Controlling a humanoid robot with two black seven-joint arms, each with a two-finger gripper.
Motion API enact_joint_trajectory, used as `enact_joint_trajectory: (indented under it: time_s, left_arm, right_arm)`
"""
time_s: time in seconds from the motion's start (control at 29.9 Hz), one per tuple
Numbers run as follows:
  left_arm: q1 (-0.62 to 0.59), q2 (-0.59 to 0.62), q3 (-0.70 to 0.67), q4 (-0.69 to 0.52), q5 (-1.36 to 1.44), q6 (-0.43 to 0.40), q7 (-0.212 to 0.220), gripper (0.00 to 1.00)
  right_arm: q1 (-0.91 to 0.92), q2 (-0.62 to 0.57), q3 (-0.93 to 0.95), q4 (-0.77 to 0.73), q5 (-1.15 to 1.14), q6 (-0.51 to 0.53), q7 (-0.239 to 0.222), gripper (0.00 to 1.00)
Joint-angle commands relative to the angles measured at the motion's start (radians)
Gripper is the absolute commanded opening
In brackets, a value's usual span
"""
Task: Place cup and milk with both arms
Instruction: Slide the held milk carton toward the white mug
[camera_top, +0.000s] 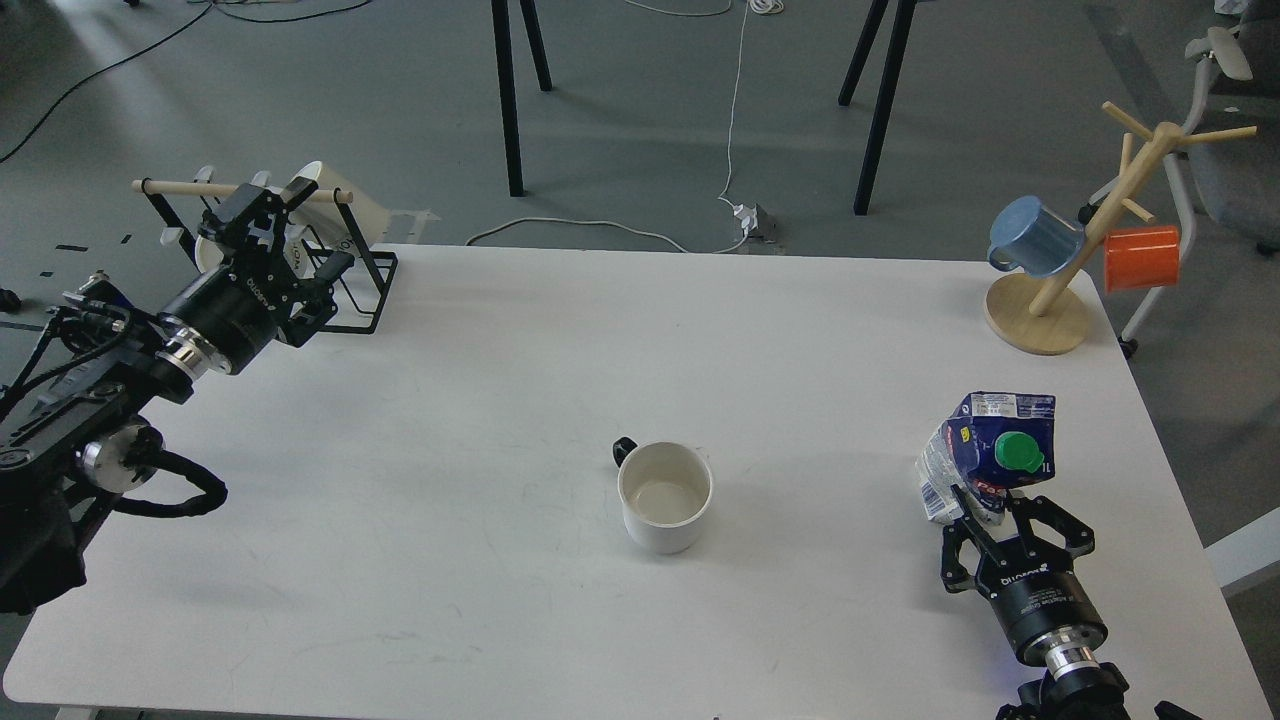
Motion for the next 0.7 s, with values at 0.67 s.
enact_joint_trajectory:
  time_s: [0.67]
  left_arm:
    - [0.0,0.0,0.0,0.014,0.028,0.0,0.0,0.94]
  right_arm:
    - [-0.099,0.089,-0.015,0.176,-0.193,0.0,0.0,0.36]
